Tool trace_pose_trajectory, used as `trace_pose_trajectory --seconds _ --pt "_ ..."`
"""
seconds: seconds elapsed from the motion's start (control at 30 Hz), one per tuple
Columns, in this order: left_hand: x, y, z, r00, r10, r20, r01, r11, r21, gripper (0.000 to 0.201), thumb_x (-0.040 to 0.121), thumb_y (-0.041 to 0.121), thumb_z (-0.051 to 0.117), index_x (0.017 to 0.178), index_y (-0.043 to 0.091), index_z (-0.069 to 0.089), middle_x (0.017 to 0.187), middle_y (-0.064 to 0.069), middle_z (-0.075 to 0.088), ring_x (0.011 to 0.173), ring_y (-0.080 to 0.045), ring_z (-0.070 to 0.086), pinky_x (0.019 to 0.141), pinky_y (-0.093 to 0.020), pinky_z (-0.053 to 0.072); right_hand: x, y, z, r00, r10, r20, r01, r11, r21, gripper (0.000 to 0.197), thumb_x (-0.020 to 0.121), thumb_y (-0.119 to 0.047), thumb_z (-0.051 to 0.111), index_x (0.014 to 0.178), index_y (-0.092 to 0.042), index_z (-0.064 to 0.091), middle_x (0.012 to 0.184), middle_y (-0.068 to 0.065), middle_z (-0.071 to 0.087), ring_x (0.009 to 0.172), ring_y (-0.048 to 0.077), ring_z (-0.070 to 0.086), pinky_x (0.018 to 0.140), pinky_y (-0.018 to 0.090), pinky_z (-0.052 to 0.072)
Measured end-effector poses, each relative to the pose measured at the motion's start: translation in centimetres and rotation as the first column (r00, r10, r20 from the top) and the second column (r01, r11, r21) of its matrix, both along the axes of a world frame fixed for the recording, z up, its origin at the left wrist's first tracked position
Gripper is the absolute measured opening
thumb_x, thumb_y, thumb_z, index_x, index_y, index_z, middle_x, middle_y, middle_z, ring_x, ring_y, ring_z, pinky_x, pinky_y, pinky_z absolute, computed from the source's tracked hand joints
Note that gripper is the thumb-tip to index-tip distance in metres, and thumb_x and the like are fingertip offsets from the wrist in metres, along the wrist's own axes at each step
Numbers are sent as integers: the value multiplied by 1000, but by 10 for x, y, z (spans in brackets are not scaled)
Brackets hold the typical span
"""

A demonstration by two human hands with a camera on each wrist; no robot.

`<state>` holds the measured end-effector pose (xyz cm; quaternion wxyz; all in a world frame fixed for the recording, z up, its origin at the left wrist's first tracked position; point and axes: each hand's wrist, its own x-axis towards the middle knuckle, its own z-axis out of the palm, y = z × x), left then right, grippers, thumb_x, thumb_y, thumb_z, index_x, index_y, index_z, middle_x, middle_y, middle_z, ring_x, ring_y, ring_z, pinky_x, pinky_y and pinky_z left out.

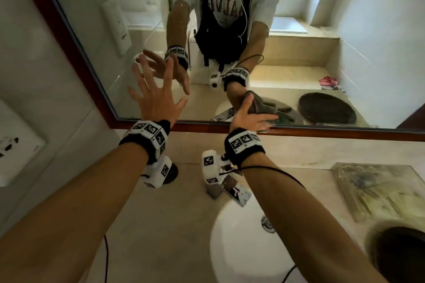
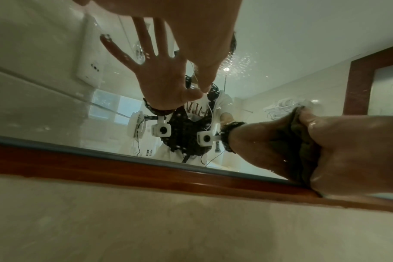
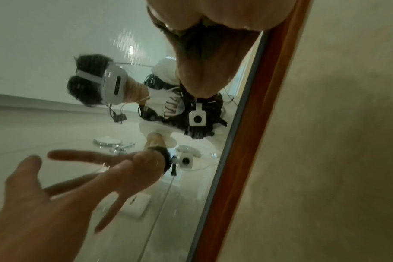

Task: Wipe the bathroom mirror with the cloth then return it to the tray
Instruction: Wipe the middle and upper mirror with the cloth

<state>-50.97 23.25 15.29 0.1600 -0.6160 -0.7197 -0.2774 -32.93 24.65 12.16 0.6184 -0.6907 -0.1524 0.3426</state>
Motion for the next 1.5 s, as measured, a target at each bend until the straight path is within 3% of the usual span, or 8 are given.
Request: trace_pose_trajectory --seconds 0.17,0.33,0.57,0.83,0.97,1.2,1.5 --pt "-42 -1 -1 1000 7 -3 -7 1000 1 111 70 59 74 151 38 1 156 -28 -4 142 -48 -2 101 -75 21 -79 -7 6 990 122 -65 -121 992 18 109 88 -57 56 151 -7 -18 159 22 -14 148 34 -10 118 39 -3" --pt "-57 0 3 1000 0 -9 0 1000 14 109 72 59 73 150 37 1 156 -29 -3 143 -48 -1 102 -73 21 -100 -7 9 983 162 -88 -163 987 0 112 87 -58 57 150 -7 -21 159 22 -17 148 35 -11 119 41 -3" --pt "-47 -1 6 1000 -26 -3 26 999 20 110 71 61 72 151 38 -1 156 -28 -4 143 -47 -1 102 -74 20 -63 -5 20 985 152 -87 -161 982 -102 111 86 -70 44 151 -7 -20 160 24 -10 149 38 1 118 47 2" --pt "-34 -7 5 999 -33 39 34 999 -37 114 73 57 73 148 43 -10 157 -22 -13 143 -45 -4 104 -74 17 47 1 29 998 -47 -41 38 980 -194 106 85 -77 37 155 -10 -7 162 19 3 148 38 12 119 47 6" --pt "-23 -9 6 997 -35 69 39 998 -53 114 73 55 74 147 45 -12 157 -20 -16 144 -43 -7 104 -74 17 70 0 33 996 -90 -20 85 977 -196 103 86 -76 36 156 -10 -3 161 20 8 147 38 17 118 46 10" --pt "-44 -24 1 998 9 69 -3 997 -78 108 74 55 73 148 42 -4 157 -18 -16 143 -44 -4 101 -74 23 33 7 31 978 -163 -130 147 981 -125 103 86 -73 42 156 -12 -4 161 21 6 147 38 14 119 47 8" --pt "-80 -46 -3 995 56 80 -49 995 -85 105 76 55 70 149 42 -4 157 -18 -15 144 -41 -6 103 -73 20 -71 7 24 979 -59 -194 47 997 -62 107 86 -67 50 154 -8 -9 160 25 0 148 40 9 120 47 6"
